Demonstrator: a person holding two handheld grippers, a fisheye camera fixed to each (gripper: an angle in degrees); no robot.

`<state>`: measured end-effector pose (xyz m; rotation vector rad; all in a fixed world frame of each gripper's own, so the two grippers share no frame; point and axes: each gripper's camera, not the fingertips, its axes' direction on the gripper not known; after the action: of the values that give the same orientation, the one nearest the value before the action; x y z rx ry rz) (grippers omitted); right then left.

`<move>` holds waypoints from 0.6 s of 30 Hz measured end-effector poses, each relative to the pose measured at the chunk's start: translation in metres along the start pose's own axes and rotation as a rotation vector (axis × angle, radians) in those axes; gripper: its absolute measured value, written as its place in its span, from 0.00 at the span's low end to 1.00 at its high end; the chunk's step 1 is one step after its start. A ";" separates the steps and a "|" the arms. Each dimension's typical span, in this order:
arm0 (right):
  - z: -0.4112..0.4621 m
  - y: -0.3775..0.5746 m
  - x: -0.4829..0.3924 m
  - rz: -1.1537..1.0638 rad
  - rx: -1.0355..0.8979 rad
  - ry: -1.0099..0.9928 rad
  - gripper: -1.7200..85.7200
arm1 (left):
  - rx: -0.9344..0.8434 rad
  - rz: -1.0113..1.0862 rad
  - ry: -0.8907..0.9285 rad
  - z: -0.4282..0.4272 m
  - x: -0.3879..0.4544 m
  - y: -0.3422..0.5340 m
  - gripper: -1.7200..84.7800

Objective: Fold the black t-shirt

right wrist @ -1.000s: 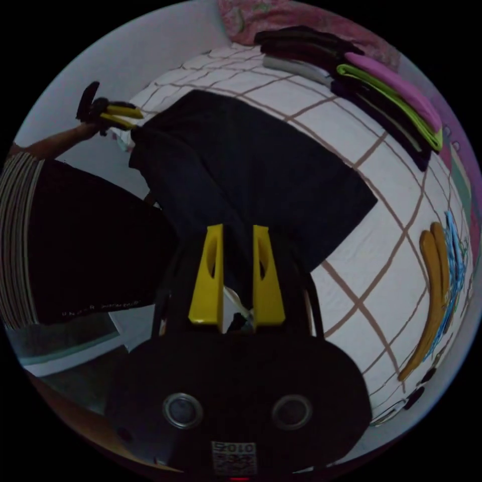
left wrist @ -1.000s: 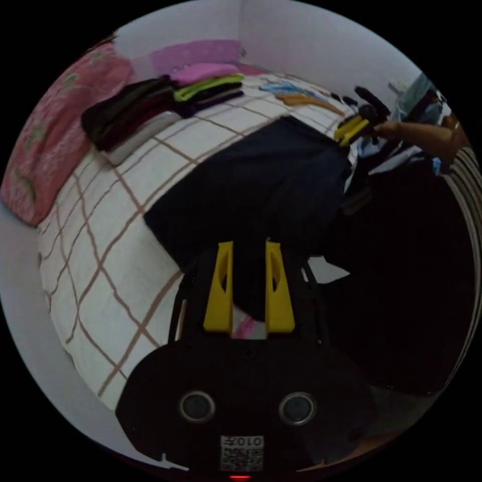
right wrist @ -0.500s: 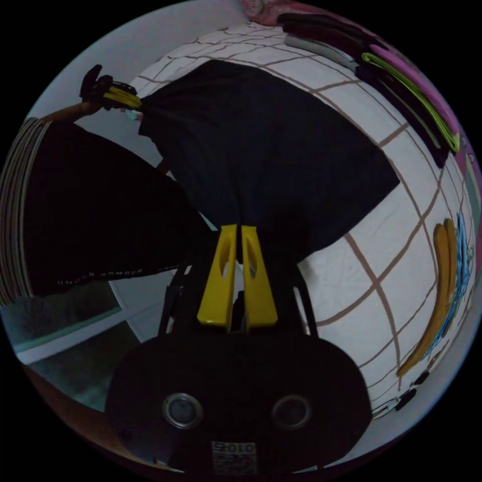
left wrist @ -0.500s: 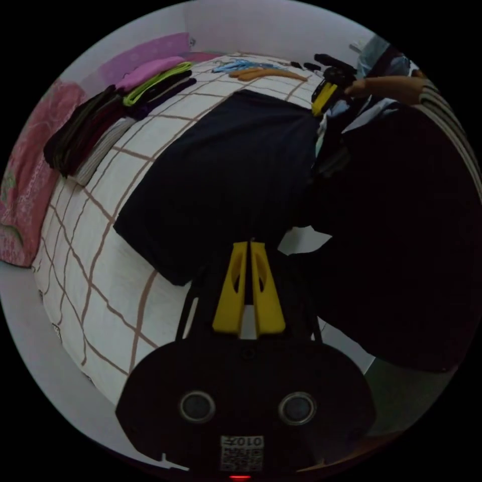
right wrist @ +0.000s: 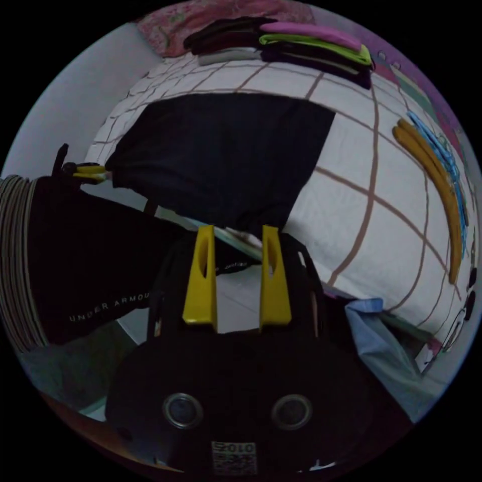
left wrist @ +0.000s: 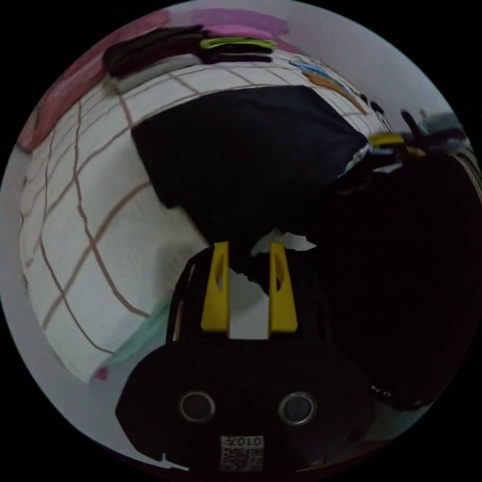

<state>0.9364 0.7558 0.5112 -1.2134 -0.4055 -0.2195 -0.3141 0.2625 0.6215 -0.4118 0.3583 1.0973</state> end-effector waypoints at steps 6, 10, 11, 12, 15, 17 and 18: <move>0.008 -0.006 0.015 0.047 0.022 -0.035 0.12 | 0.045 -0.056 0.067 0.004 -0.023 -0.015 0.10; 0.012 -0.016 0.024 0.023 -0.059 -0.037 0.07 | -0.030 -0.063 0.060 0.014 -0.033 -0.025 0.06; 0.006 -0.017 0.026 0.014 -0.047 -0.027 0.07 | -0.038 -0.059 0.069 0.013 -0.036 -0.027 0.05; 0.003 -0.017 0.026 0.001 -0.040 -0.031 0.07 | -0.018 -0.046 0.083 0.008 -0.039 -0.028 0.04; -0.014 -0.013 0.031 -0.077 -0.040 -0.051 0.06 | -0.026 -0.008 0.101 -0.004 -0.049 -0.026 0.03; -0.023 -0.008 0.043 -0.106 -0.052 -0.077 0.06 | -0.044 -0.006 0.140 -0.009 -0.062 -0.024 0.03; -0.023 -0.007 0.046 -0.109 -0.059 -0.089 0.06 | -0.035 -0.017 0.170 -0.011 -0.072 -0.023 0.02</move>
<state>0.9801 0.7337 0.5299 -1.2628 -0.5467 -0.2737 -0.3238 0.1919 0.6490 -0.5401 0.4850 1.0559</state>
